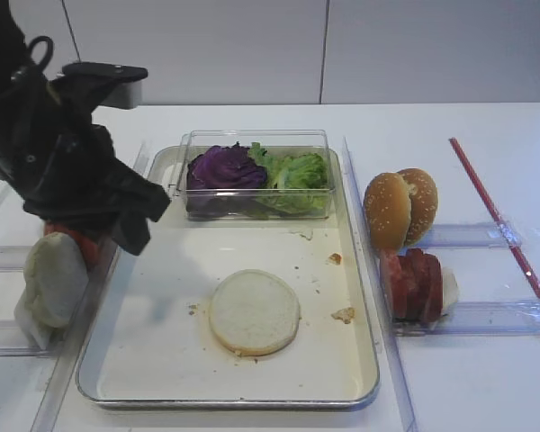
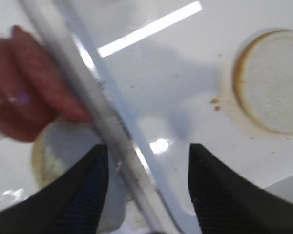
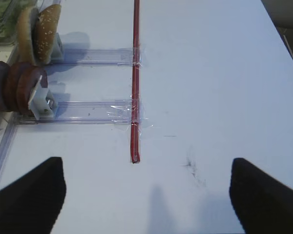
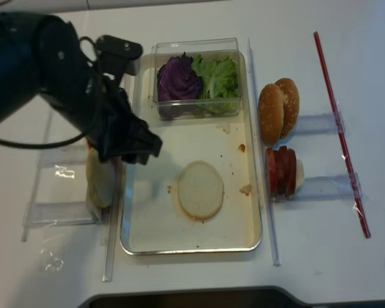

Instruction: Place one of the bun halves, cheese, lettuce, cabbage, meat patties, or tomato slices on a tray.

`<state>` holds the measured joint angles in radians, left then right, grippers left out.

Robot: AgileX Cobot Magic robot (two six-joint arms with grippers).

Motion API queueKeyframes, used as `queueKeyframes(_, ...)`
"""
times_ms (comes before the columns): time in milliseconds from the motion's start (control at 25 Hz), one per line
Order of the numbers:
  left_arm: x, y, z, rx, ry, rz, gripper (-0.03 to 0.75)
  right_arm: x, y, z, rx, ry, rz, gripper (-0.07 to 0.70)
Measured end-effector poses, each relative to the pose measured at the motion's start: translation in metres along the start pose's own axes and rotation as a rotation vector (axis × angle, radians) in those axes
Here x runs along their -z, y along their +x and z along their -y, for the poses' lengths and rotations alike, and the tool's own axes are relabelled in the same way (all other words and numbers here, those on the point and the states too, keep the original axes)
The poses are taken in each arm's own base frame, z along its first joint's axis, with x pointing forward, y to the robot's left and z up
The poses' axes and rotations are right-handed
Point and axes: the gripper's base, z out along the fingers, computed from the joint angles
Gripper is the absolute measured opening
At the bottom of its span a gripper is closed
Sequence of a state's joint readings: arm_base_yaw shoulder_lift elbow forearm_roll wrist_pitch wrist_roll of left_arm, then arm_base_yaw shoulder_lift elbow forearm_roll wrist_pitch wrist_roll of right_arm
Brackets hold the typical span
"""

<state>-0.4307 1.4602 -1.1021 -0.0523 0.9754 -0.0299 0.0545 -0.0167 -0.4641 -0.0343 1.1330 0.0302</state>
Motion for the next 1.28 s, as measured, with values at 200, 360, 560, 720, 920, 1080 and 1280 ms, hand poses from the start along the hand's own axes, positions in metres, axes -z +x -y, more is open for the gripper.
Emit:
queueKeyframes(200,0.027,0.012,-0.019,0.035,-0.210,0.010,0.380,0.000,0.000,0.000,0.000,0.000,0.000,0.699)
queueKeyframes(360,0.045,0.020,-0.028,0.025,-0.318,0.023,0.379,0.000,0.000,0.000,0.000,0.000,0.000,0.699)
queueKeyframes(560,0.056,0.029,-0.038,0.054,-0.373,0.000,0.379,0.000,0.000,0.000,0.000,0.000,0.000,0.699)
queueKeyframes(720,0.059,0.042,-0.050,0.096,-0.393,-0.011,0.379,0.000,0.000,0.000,0.000,0.000,0.000,0.699)
queueKeyframes(920,0.062,0.068,-0.062,0.128,-0.346,-0.009,0.379,0.000,0.000,0.000,0.000,0.000,0.000,0.699)
queueKeyframes(1080,0.074,0.089,-0.060,0.157,-0.271,0.080,0.379,0.000,0.000,0.000,0.000,0.000,0.000,0.699)
queueKeyframes(1280,0.090,0.124,-0.052,0.185,-0.233,0.189,0.379,0.000,0.000,0.000,0.000,0.000,0.000,0.699)
